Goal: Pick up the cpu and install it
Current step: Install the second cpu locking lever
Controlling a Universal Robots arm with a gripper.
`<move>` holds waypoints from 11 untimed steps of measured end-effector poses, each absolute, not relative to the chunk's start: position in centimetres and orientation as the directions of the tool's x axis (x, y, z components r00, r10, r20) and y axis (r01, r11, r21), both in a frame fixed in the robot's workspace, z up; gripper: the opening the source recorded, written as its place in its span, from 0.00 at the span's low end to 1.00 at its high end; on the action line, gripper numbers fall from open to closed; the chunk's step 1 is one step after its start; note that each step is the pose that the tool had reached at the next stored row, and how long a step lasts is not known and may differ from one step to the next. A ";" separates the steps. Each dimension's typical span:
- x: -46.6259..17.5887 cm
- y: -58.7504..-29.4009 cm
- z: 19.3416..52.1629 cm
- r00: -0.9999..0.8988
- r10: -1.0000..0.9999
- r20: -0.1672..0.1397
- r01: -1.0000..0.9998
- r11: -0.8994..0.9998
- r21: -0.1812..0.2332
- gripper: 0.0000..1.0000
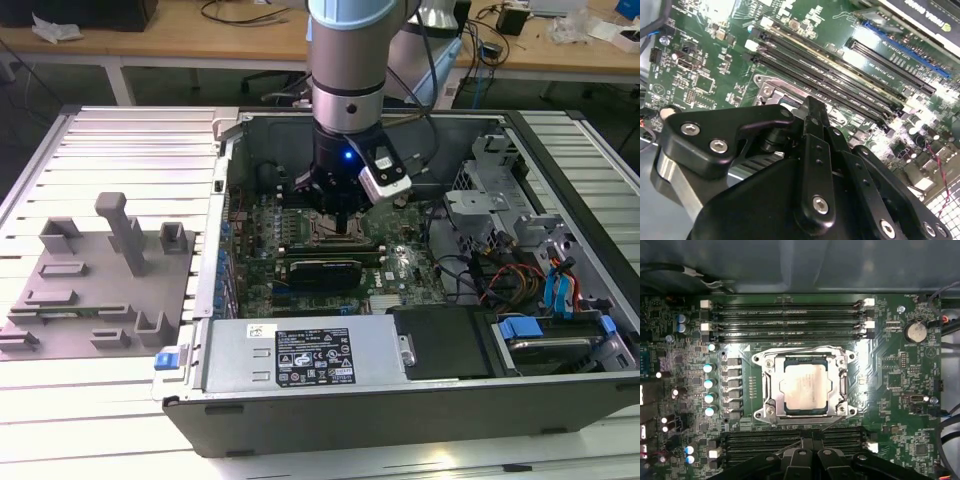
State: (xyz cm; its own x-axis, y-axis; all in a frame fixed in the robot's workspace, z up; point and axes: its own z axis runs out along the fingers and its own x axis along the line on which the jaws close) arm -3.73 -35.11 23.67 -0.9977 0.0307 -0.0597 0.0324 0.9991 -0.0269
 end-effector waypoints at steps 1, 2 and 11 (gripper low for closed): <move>-3.9 -35.1 23.6 -0.998 0.031 -0.060 0.032 0.999 -0.027 0.11; -4.0 -35.2 23.6 -0.998 0.031 -0.060 0.032 0.999 -0.027 0.11; -4.3 -35.4 23.1 -0.998 0.024 -0.060 0.026 0.999 -0.027 0.11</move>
